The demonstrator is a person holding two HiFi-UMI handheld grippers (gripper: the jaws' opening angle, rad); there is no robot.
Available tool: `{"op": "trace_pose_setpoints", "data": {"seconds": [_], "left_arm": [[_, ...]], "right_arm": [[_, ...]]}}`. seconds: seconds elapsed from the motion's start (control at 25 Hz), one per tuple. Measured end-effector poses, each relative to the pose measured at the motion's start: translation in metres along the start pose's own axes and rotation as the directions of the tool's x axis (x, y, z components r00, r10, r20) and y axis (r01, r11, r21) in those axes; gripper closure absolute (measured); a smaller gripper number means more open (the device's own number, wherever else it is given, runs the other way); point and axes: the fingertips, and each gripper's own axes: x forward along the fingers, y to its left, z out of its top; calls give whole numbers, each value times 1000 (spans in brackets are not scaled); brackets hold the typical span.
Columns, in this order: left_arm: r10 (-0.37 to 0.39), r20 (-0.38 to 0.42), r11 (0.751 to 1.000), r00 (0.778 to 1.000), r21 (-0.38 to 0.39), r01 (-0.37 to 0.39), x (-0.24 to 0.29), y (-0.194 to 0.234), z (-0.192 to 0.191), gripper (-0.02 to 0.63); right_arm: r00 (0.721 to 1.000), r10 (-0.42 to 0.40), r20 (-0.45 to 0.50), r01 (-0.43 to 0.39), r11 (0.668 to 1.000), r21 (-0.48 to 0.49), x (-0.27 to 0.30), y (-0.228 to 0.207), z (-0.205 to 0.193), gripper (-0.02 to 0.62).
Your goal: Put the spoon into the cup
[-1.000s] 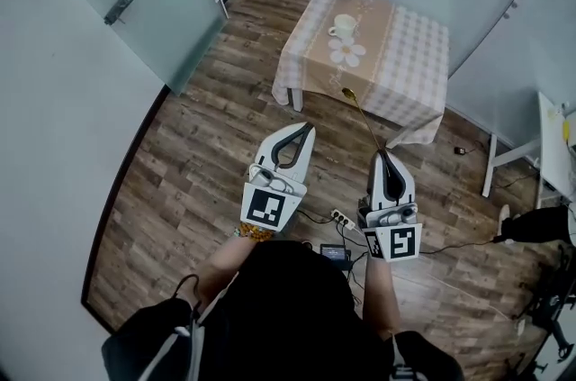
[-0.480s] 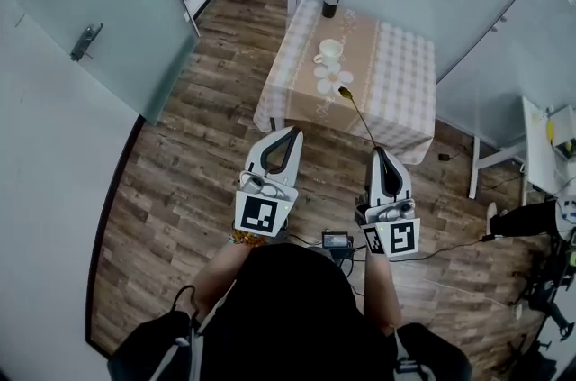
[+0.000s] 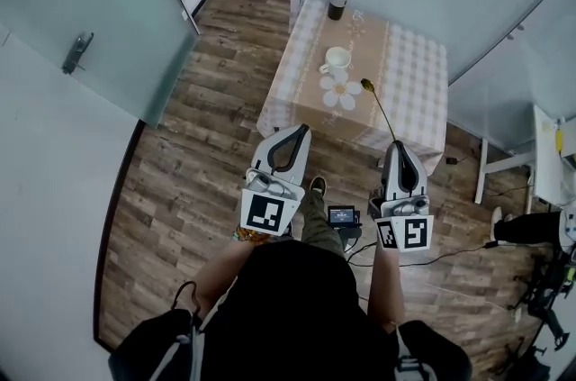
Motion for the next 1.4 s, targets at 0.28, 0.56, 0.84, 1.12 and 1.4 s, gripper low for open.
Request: {"op": "trace_pose_setpoints", "data": {"seconds": [0.28,0.56,0.84,1.12,1.4], "left_arm": [[28,-34,999,999,-18,-29,91,29,-24,586],[56,-49,998,997,-10,-56,185,34,-39,586],[96,-102,995,990,-21,-99,222,48,-63,587],[109,-125,993,986,-31,-114,239,61,-76,588],[107,-97,992,989,-51,-113,261,87,-86,587]], "right_arm": [[1000,-4,9,4,1000,1,75,-72,-25,588],[999,35,-20,-35,999,28,136,-148,-52,588],[994,92,-53,-90,995,38,176,-174,-70,588],[986,140,-90,-139,990,18,207,-176,-88,588],[973,171,-153,-184,980,-78,238,-169,-106,588]]}}
